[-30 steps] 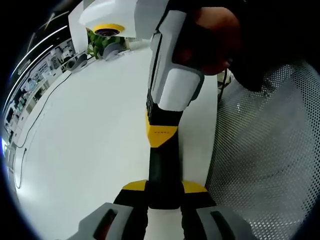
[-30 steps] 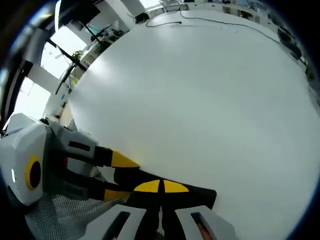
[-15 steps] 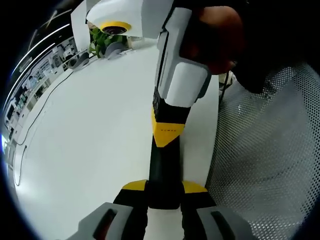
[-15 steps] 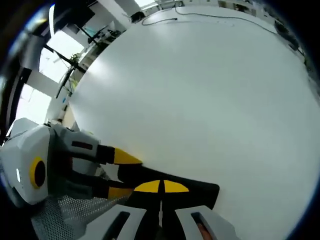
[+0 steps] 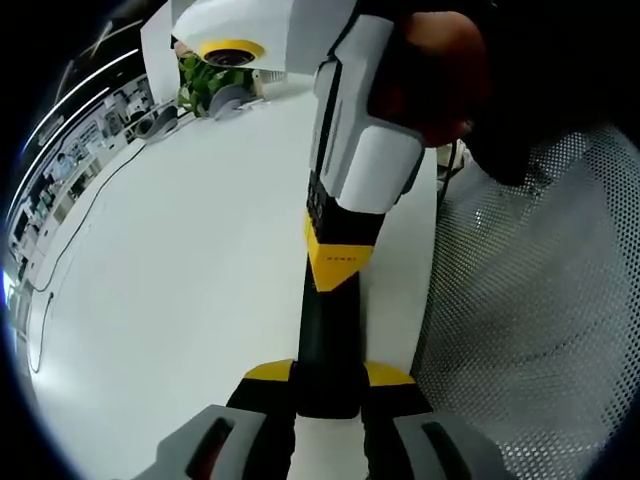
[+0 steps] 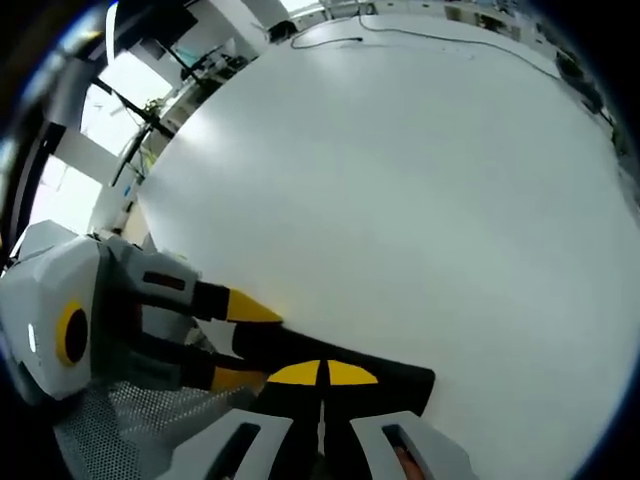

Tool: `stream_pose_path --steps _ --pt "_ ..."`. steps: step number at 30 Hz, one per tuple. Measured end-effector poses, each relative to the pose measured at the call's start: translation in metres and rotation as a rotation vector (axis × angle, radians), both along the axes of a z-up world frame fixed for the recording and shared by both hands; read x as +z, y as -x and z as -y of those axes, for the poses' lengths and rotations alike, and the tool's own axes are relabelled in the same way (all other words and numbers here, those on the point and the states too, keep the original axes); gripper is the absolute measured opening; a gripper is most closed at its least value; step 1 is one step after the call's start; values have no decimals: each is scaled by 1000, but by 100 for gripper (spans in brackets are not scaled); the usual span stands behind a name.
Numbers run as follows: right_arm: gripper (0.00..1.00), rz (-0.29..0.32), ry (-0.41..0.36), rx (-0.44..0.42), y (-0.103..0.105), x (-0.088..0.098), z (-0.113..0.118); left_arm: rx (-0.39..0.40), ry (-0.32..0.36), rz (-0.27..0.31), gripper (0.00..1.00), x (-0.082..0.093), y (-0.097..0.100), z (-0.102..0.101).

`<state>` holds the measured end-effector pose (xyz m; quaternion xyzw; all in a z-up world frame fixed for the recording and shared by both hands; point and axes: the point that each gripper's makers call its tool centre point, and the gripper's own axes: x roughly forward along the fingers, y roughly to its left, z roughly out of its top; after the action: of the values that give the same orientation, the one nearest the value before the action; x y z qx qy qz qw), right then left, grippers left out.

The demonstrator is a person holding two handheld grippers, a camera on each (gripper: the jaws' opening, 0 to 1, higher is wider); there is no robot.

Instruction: Press the specified remote control buttons in sequence, fully releasing each button before pressing the next.

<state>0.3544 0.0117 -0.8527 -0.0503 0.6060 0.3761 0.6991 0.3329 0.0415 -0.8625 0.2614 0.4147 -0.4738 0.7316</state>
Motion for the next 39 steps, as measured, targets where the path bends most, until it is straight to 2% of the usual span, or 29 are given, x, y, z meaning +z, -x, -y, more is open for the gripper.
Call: stream_pose_path --steps 13,16,18,20,39 --pt "0 13 6 15 1 0 0 0 -1 -1 24 0 1 0" --pt "0 45 20 52 2 -1 -1 2 -1 -1 24 0 1 0" --pt "0 87 37 116 2 0 -1 2 -2 -1 24 0 1 0" --pt "0 104 51 146 3 -1 -2 2 -2 -2 24 0 0 0" --pt "0 46 23 68 2 1 0 -1 -7 3 24 0 0 0"
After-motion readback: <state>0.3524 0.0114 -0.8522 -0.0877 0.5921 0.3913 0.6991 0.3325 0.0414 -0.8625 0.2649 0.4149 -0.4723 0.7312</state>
